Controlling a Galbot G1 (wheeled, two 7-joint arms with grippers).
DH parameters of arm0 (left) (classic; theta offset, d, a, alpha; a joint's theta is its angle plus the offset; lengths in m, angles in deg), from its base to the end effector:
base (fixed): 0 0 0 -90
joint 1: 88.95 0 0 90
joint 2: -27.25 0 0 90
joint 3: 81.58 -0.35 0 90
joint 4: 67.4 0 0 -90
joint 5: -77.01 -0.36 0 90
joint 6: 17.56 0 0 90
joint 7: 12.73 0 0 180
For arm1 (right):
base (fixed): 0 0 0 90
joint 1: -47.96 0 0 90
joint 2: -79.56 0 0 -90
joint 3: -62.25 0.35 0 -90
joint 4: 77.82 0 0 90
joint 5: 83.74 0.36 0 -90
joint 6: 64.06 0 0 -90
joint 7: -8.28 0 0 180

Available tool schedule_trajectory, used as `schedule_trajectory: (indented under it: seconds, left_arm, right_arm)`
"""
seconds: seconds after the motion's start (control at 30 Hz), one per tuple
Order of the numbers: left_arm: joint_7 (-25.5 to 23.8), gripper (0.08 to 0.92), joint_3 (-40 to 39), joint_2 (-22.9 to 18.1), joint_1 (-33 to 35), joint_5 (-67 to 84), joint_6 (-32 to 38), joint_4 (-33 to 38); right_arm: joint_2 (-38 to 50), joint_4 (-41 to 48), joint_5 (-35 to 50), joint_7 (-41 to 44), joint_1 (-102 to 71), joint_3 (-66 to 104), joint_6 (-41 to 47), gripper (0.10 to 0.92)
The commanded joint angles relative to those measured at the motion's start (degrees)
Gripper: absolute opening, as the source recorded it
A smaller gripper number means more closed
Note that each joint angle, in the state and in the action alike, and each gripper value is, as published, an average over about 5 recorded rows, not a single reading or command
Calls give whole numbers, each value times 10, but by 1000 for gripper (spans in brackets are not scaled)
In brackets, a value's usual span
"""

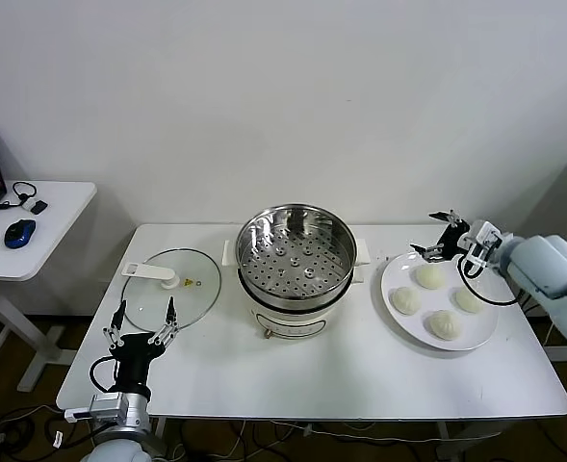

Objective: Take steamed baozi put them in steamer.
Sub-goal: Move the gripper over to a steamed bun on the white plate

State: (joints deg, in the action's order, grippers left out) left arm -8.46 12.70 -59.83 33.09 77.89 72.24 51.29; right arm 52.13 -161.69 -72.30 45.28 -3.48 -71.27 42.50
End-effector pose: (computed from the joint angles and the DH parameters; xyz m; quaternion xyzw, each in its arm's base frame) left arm 0.1737 0.0326 -0.3160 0.0568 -0.9974 -0.0342 0.0286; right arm 0.4509 -0.2312 -0.1492 0.3138 -0.8050 0.4365 0.2511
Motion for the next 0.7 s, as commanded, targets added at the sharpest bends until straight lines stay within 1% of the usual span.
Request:
schedule_trajectory:
  seconds: [0.03, 0.3, 0.57, 0.7]
  left_arm:
    - [0, 823, -2, 3, 0, 5, 5, -9]
    - [-1, 823, -5, 10, 0, 11, 9, -17]
    - [-2, 823, -5, 17, -4, 19, 11, -26]
    - [-3, 823, 0, 19, -5, 27, 11, -27]
  right_arm:
    - [31, 142, -33, 188, 299, -342, -77, 823]
    - [-28, 228, -37, 243, 406, -503, -142, 823]
    - [-139, 361, -62, 271, 411, -521, -224, 823]
    - [-199, 445, -81, 275, 408, -522, -244, 823]
